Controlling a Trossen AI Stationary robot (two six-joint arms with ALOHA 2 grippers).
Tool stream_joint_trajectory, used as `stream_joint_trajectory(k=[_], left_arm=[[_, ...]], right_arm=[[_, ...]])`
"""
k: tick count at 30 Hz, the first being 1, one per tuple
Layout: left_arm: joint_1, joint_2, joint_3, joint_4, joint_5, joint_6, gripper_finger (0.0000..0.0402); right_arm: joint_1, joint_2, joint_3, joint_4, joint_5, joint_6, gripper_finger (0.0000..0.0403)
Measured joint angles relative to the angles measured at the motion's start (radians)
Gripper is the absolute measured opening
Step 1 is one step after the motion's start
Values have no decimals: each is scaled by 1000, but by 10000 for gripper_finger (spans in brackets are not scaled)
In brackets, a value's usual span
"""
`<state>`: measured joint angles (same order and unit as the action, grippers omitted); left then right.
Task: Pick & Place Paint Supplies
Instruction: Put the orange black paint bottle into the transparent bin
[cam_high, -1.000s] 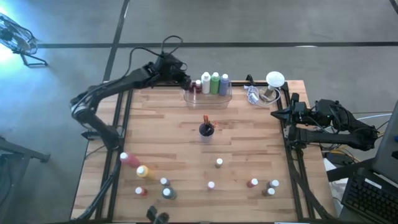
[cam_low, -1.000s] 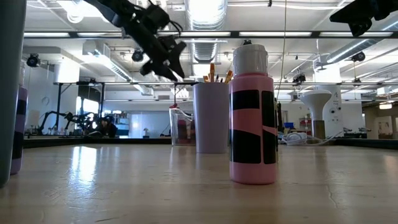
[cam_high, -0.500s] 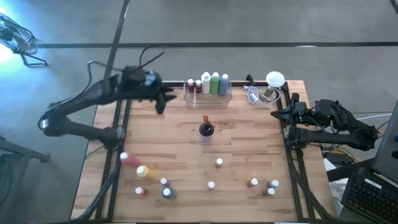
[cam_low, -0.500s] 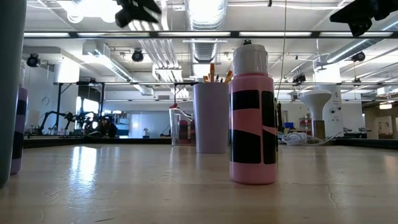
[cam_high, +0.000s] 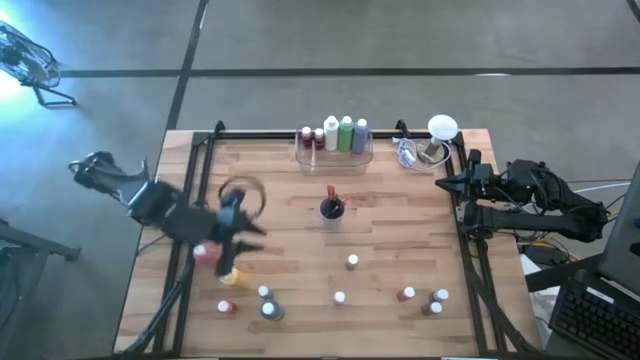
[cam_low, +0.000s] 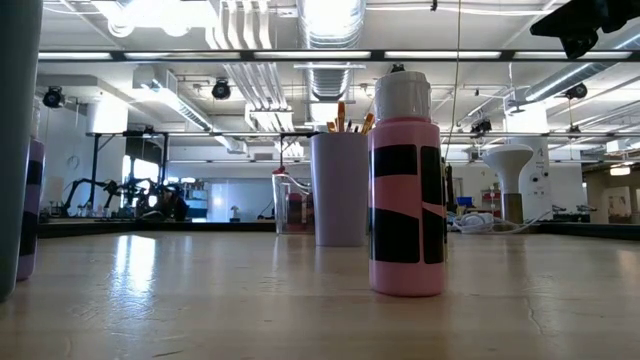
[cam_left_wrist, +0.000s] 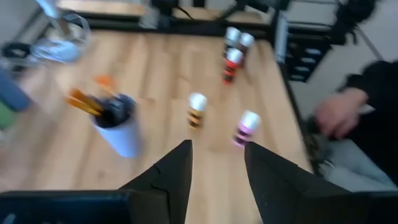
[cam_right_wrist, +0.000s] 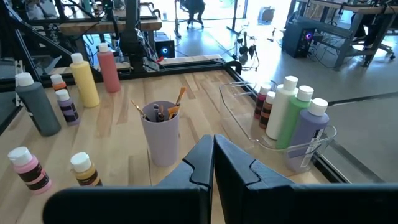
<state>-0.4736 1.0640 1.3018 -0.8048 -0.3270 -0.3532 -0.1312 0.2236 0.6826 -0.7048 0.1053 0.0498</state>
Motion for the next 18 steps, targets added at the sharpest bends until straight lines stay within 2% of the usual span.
stream_joint_trajectory(k=[6, 9, 14, 18], left_arm=[[-314, 43, 0, -30, -171, -217, 140], [-429, 73, 0, -34, -190, -366, 136], [-544, 138, 0, -49, -192, -625, 136], [-588, 189, 0, -94, -191, -845, 135]], right_arm=[[0, 0, 0, 0, 0, 1, 8], [0, 0, 0, 0, 0, 0, 8], [0, 0, 0, 0, 0, 0, 8], [0, 0, 0, 0, 0, 0, 8]])
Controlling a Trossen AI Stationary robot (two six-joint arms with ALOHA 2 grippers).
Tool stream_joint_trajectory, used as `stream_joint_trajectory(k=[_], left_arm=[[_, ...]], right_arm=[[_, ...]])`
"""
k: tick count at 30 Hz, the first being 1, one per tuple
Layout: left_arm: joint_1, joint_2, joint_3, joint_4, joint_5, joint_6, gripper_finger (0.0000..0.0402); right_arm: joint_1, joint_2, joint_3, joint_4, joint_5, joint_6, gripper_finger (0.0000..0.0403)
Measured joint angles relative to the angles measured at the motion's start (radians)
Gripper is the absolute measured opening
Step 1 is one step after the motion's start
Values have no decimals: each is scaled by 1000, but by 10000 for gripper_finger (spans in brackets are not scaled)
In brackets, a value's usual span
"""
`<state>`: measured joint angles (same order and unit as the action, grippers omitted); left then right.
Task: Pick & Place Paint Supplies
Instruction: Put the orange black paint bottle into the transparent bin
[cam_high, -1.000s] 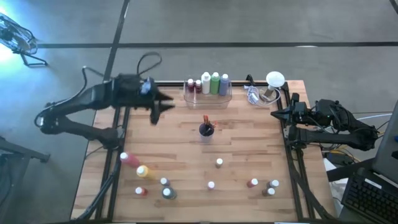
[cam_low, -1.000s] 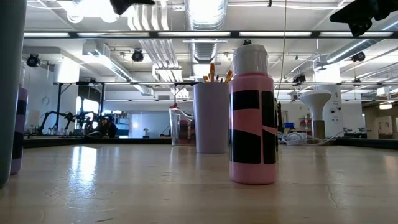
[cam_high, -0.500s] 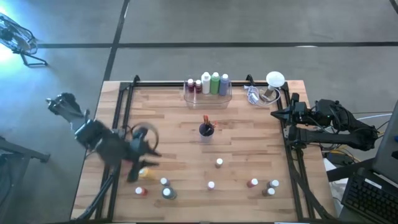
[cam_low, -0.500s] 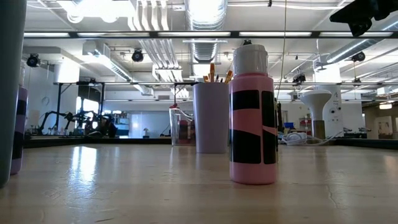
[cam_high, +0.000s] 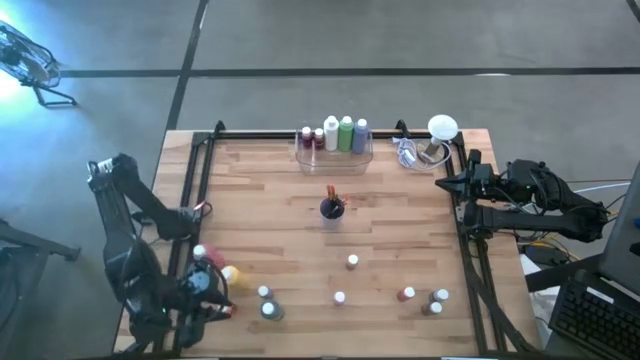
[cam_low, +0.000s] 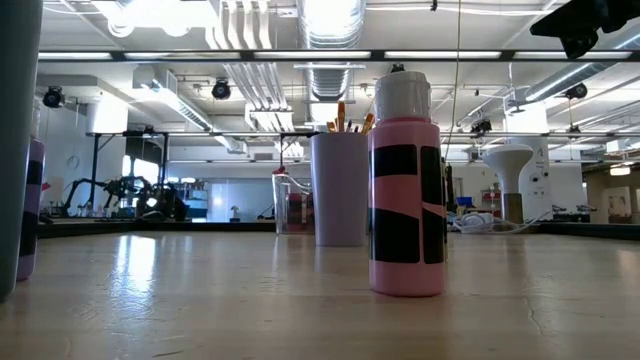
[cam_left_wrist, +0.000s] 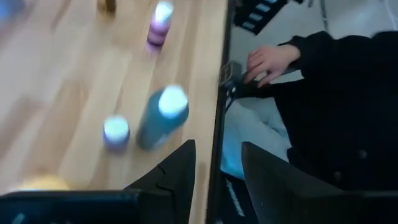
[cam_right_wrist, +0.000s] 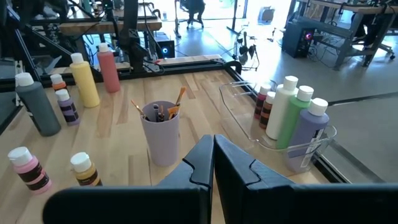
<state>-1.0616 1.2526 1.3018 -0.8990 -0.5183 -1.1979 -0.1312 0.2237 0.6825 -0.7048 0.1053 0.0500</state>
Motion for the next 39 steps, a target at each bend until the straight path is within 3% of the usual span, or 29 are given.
stream_joint_trajectory(k=[4, 14, 20, 26, 33, 39], left_arm=[[-24, 41, 0, -62, 19, -214, 135], [-33, 111, 0, -183, 201, -683, 135], [-33, 145, 0, -242, 216, -794, 142], [-33, 173, 0, -395, 309, -943, 187], [-27, 205, -1, -376, 310, -949, 256], [-17, 261, -3, -375, 308, -947, 265]], right_arm=[[0, 0, 0, 0, 0, 0, 8], [0, 0, 0, 0, 0, 0, 8], [0, 0, 0, 0, 0, 1, 8], [0, 0, 0, 0, 0, 0, 8], [0, 0, 0, 0, 0, 1, 8], [0, 0, 0, 0, 0, 1, 8]])
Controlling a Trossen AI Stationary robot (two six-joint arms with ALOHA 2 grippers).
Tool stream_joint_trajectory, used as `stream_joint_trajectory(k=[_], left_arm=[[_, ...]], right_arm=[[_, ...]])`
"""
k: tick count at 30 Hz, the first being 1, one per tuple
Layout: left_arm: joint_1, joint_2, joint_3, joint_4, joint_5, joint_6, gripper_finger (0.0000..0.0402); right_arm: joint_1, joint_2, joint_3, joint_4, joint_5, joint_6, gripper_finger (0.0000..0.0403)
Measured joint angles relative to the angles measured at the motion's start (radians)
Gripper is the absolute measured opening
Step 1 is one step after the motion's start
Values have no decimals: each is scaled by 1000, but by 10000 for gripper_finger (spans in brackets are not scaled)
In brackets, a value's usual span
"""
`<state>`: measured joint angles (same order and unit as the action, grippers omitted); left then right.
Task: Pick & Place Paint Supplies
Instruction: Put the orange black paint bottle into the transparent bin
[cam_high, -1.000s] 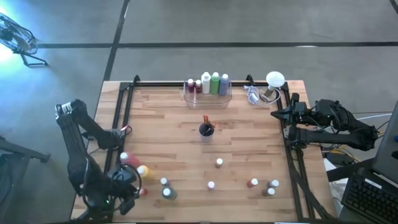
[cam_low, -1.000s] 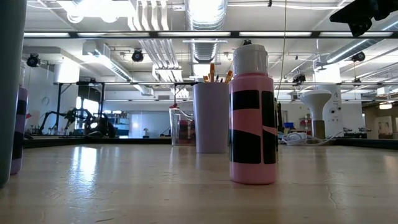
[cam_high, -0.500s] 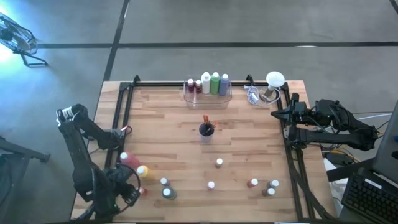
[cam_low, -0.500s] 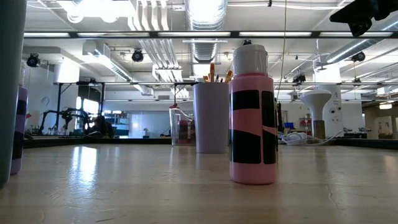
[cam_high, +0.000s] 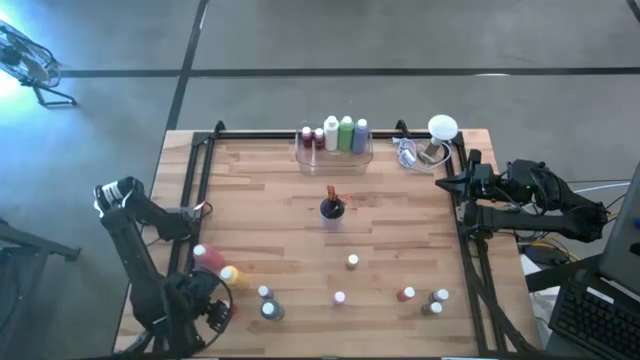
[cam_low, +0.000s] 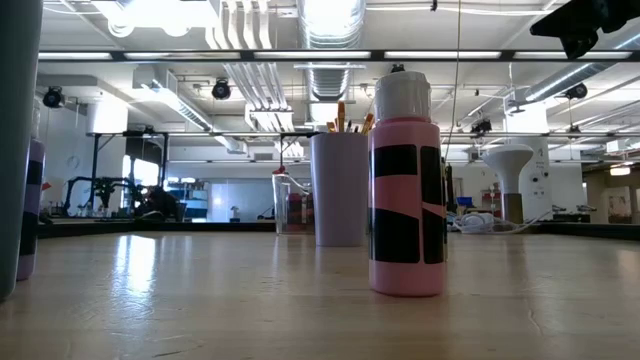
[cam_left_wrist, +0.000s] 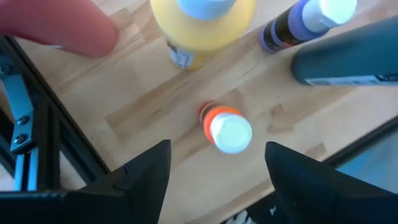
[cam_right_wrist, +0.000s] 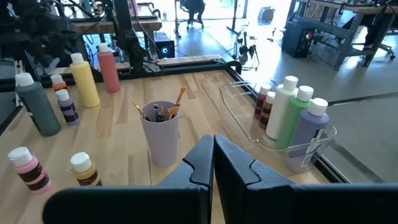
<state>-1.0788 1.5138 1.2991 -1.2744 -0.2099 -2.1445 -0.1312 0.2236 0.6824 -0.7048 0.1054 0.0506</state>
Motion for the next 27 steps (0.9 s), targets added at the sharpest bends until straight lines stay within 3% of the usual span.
stream_joint_trajectory(k=[27], left_arm=[[45, 116, -13, 58, 11, 43, 261]], right_arm=[[0, 0, 0, 0, 0, 0, 8]])
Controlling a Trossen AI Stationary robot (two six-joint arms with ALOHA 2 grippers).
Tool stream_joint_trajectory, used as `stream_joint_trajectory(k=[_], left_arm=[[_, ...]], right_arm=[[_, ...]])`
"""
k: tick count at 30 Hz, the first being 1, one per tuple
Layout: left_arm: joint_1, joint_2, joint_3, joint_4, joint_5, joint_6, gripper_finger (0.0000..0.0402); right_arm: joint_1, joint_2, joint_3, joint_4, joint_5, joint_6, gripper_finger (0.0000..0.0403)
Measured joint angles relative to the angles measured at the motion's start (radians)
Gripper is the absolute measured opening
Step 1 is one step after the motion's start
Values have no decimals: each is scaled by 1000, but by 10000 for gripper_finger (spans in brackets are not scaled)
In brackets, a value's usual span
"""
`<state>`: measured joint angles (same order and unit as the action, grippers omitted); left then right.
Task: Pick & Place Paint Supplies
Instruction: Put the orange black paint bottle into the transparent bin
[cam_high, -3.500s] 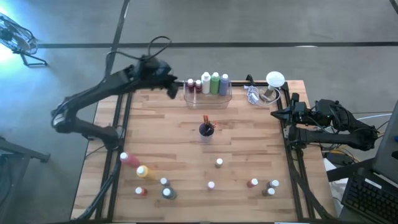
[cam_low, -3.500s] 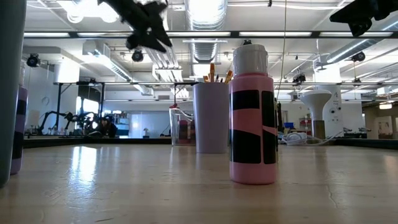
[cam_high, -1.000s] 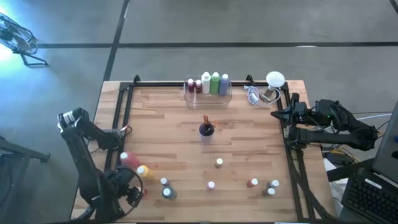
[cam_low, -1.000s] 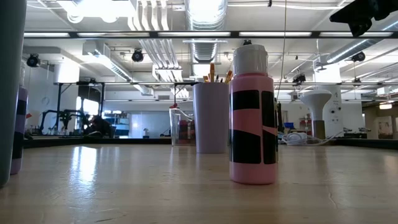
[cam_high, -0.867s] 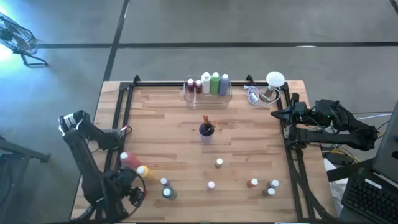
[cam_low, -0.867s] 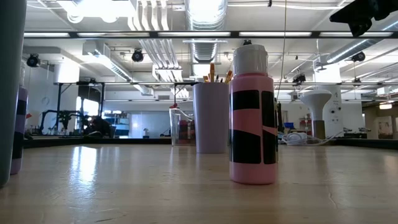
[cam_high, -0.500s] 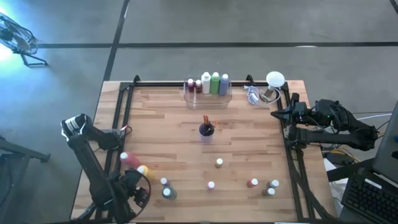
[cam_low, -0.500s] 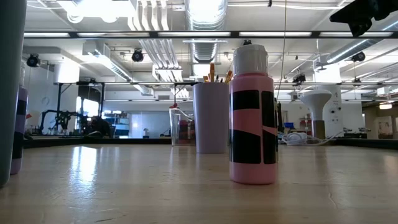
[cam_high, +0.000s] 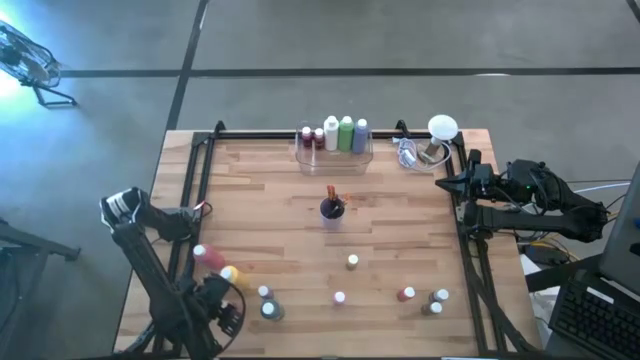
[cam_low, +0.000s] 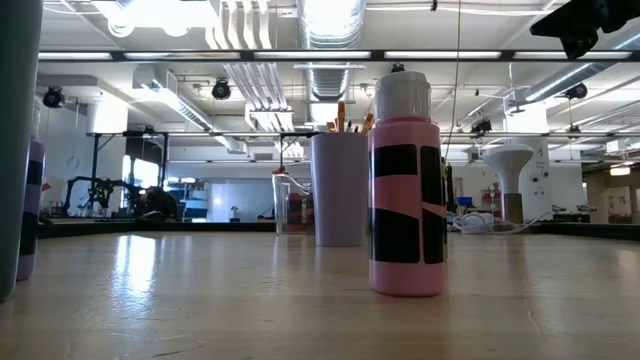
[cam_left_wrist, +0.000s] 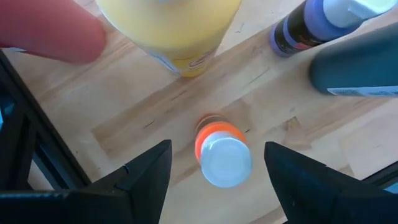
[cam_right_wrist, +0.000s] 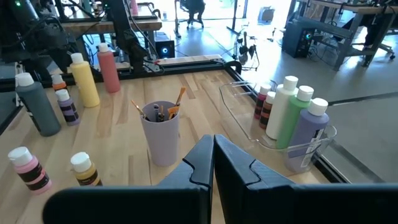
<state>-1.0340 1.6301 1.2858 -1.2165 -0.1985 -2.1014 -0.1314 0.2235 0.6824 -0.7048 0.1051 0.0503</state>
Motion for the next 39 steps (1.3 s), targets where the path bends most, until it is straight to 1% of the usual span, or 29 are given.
stream_joint_trajectory(k=[7, 12, 14, 23, 29, 39], left_arm=[[0, 15, 0, 13, 3, 0, 261], [2, 15, -24, 22, 13, 0, 261], [4, 15, -39, 42, 32, 0, 258], [5, 16, -48, 56, 34, 7, 239], [7, 16, -48, 58, 42, 30, 211], [8, 14, -48, 57, 41, 70, 136]], right_arm=[[0, 0, 0, 0, 0, 0, 8], [0, 0, 0, 0, 0, 0, 8], [0, 0, 0, 0, 0, 0, 8], [0, 0, 0, 0, 0, -1, 8], [0, 0, 0, 0, 0, 0, 8], [0, 0, 0, 0, 0, 0, 8]])
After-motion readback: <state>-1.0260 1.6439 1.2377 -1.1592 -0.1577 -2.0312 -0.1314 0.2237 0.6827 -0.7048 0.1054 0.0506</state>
